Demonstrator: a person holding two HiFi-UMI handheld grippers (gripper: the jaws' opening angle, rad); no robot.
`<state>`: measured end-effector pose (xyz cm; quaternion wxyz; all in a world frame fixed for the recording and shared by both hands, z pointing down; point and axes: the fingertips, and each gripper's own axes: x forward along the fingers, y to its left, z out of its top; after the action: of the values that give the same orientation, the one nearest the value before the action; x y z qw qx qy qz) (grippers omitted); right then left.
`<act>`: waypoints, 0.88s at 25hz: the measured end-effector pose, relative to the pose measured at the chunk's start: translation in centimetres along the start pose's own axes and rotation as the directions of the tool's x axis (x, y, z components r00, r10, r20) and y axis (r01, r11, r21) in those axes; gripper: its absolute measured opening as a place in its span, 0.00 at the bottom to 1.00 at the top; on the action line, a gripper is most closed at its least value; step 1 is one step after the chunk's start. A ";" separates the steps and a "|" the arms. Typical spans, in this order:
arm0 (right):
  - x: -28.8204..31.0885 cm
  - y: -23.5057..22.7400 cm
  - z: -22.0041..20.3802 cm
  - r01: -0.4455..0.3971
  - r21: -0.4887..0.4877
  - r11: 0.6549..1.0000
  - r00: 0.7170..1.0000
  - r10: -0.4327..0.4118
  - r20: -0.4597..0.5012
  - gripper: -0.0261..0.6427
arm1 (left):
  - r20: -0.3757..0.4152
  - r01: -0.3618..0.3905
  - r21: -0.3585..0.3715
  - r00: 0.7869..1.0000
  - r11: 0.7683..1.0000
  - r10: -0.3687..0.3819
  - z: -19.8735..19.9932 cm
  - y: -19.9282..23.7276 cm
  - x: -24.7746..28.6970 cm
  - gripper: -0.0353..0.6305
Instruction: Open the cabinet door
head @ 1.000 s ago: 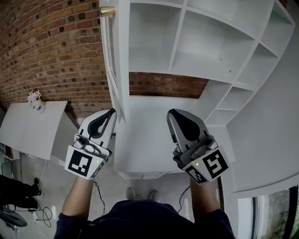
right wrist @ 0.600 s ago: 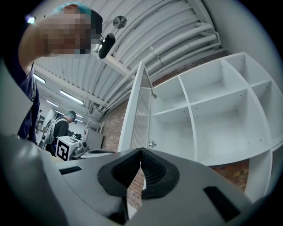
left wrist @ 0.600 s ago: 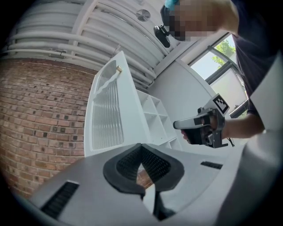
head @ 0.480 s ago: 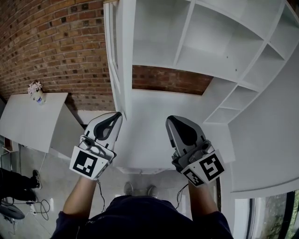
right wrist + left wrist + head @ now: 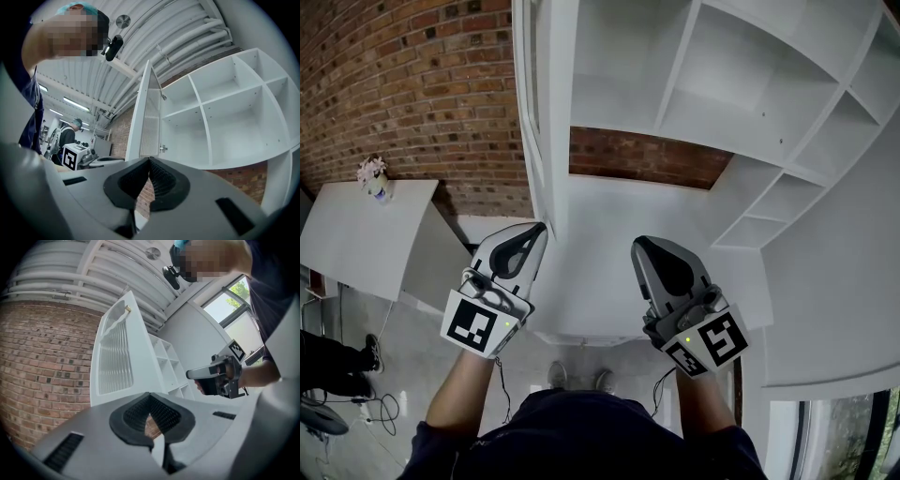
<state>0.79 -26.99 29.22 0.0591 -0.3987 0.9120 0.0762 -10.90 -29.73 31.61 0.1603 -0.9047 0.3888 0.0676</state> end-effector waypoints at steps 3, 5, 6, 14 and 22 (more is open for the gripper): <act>0.2 -0.1 0.1 -0.003 -0.002 1.000 1.000 0.003 0.003 0.07 | -0.023 -0.023 -0.012 0.999 1.000 0.023 -0.4 0.5 -0.1 0.06; 0.3 -0.1 0.1 -0.005 -0.002 1.000 1.000 0.005 0.003 0.07 | -0.041 -0.030 -0.015 0.999 0.999 0.029 -0.5 0.8 -0.1 0.06; 0.3 -0.1 0.1 -0.006 -0.003 1.000 1.000 0.006 0.002 0.07 | -0.027 -0.029 -0.014 0.999 0.999 0.028 -0.2 0.9 -0.1 0.06; 0.2 0.0 0.2 -0.016 -0.009 1.000 1.000 0.016 0.005 0.07 | -0.041 -0.036 -0.002 0.998 0.999 0.036 0.0 1.0 -0.2 0.06; 0.1 0.1 0.5 -0.012 -0.010 1.000 1.000 0.012 0.009 0.07 | -0.005 -0.028 0.002 1.000 1.000 0.028 0.5 0.9 -0.3 0.06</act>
<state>0.65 -26.94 28.73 0.0607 -0.3933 0.9136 0.0831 -11.79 -29.91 31.01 0.1593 -0.8993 0.4017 0.0672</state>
